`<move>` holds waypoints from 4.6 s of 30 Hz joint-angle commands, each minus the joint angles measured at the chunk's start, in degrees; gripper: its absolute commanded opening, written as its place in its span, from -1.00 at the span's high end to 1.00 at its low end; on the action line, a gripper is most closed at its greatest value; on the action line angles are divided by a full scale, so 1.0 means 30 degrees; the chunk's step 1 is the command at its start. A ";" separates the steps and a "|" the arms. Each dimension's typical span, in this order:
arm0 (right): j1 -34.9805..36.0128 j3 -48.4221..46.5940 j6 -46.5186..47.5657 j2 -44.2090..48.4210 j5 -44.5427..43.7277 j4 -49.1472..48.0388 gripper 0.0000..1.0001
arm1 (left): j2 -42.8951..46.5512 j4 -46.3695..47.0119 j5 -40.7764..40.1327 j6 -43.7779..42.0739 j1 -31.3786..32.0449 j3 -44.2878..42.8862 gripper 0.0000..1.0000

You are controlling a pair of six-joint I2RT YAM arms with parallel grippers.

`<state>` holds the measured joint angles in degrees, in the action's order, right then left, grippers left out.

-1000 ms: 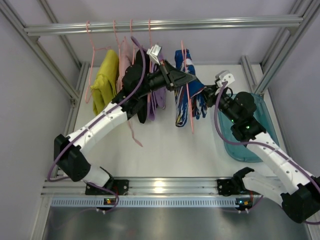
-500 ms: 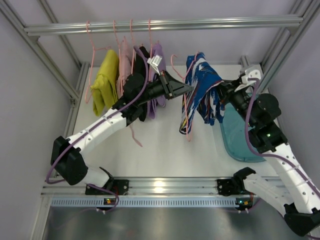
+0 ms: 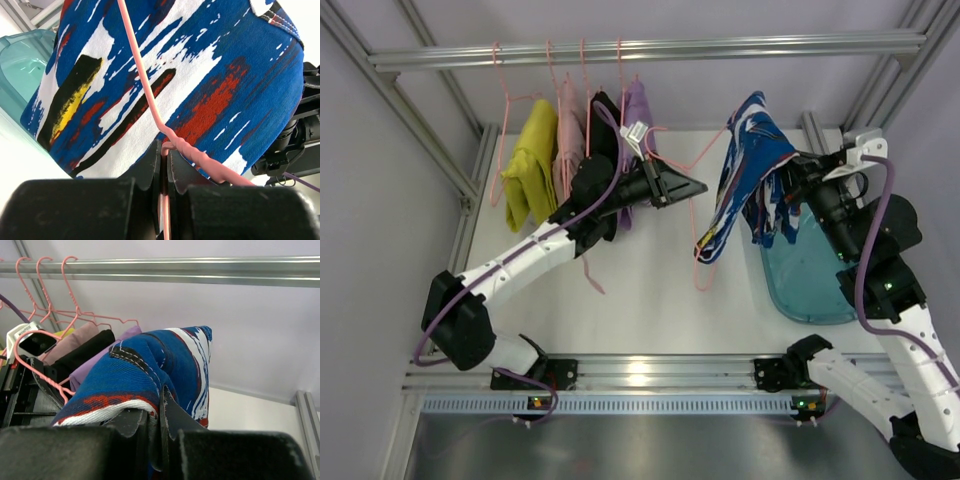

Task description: Remove the trousers from the hanger

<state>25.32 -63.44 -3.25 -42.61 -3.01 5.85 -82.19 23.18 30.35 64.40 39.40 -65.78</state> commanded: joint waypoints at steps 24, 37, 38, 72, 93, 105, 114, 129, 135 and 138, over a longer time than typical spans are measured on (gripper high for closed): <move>-0.1905 -0.5162 -0.1908 0.1487 -0.1133 -0.2039 1.00 | -0.1080 -0.5412 -0.2704 -0.0986 0.0871 -0.2742 1.00; -0.6823 -0.4693 -0.1117 0.4974 -0.5375 0.4021 1.00 | -0.0229 -0.5412 -0.3085 -0.3039 0.1106 -0.2712 1.00; -0.7090 -0.4577 -0.0651 0.5323 -0.5994 0.4608 1.00 | -0.0200 -0.5412 -0.3027 -0.3126 0.1106 -0.2742 1.00; -1.0522 0.6994 -0.2726 -0.4397 -0.6473 -0.0010 0.88 | 0.0854 -0.5412 -0.1590 -0.4738 0.1311 -0.2655 1.00; -0.9173 0.3159 -0.3078 0.0488 0.8447 0.5550 -0.99 | 0.0007 -0.8981 -0.4781 -0.4475 0.1895 -0.3326 1.00; -0.7688 0.3773 -0.5069 0.1784 1.2925 0.7427 -0.74 | -0.1839 -1.2707 -1.0607 -0.4737 0.4473 -0.5846 1.00; -0.2704 0.4885 -0.5712 0.0698 1.0995 0.5875 -0.68 | -0.3627 -1.2736 -1.2195 -0.5472 0.5500 -0.7282 1.00; -0.0941 0.6880 -0.7561 -0.0738 1.1225 0.3235 0.20 | -0.4800 -1.2678 -1.1639 -0.4328 0.5500 -0.8601 1.00; -0.0969 0.5855 -0.7501 -0.0212 1.2249 0.3442 1.00 | -0.4332 -1.2648 -1.1933 -0.5587 0.5471 -0.8631 0.78; -0.1260 0.5415 -0.7968 0.0110 1.2310 0.3763 1.00 | -0.3688 -1.2590 -1.1786 -0.6319 0.5442 -0.8309 0.36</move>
<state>21.61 -43.00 -26.74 -44.36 31.03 20.03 -96.84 -16.60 -5.02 48.31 55.79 -89.41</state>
